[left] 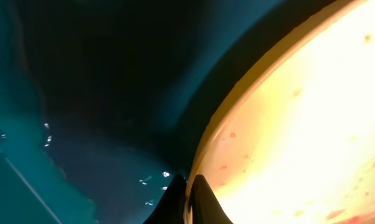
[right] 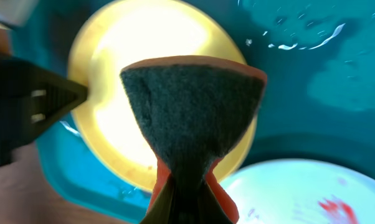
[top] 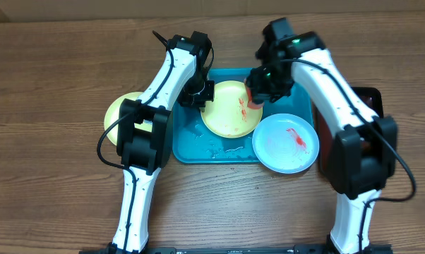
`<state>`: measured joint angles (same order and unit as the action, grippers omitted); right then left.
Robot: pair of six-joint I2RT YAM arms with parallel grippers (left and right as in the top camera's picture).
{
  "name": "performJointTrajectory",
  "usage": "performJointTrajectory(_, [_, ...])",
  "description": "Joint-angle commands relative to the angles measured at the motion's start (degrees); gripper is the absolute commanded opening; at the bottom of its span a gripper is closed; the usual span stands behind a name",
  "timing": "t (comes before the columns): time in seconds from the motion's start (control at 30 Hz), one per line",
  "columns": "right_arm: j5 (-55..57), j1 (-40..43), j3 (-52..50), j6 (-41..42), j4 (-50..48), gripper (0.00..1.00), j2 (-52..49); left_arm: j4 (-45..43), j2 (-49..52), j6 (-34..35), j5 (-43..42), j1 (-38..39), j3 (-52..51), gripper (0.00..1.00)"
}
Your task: Clean dirty plates on tray and stack at the side
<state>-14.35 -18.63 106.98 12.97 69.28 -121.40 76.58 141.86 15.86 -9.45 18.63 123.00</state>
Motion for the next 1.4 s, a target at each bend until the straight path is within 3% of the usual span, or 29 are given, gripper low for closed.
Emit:
performJointTrajectory(0.0, [3.0, -1.7, 0.0, 2.1, -1.6, 0.04, -1.9, -0.6, 0.6, -0.8, -2.2, -0.3, -1.4, 0.04])
performJointTrajectory(0.37, [5.6, -4.2, 0.0, 4.7, -3.3, 0.04, -10.5, -0.1, 0.6, -0.4, -0.6, -3.0, -1.4, 0.04])
performJointTrajectory(0.9, [1.4, -10.4, -0.1, 7.9, -8.2, 0.04, -11.4, -0.1, 0.6, -1.7, -0.2, -3.0, -1.4, 0.04])
performJointTrajectory(1.13, [8.5, -7.6, -0.1, 9.6, -4.8, 0.04, -11.4, -0.1, 0.6, -1.7, -0.2, -3.1, -1.4, 0.04])
performJointTrajectory(1.37, [7.0, -1.8, -0.1, 8.6, -5.9, 0.04, -11.4, -0.1, 0.6, -1.7, 0.3, -3.3, -1.4, 0.04])
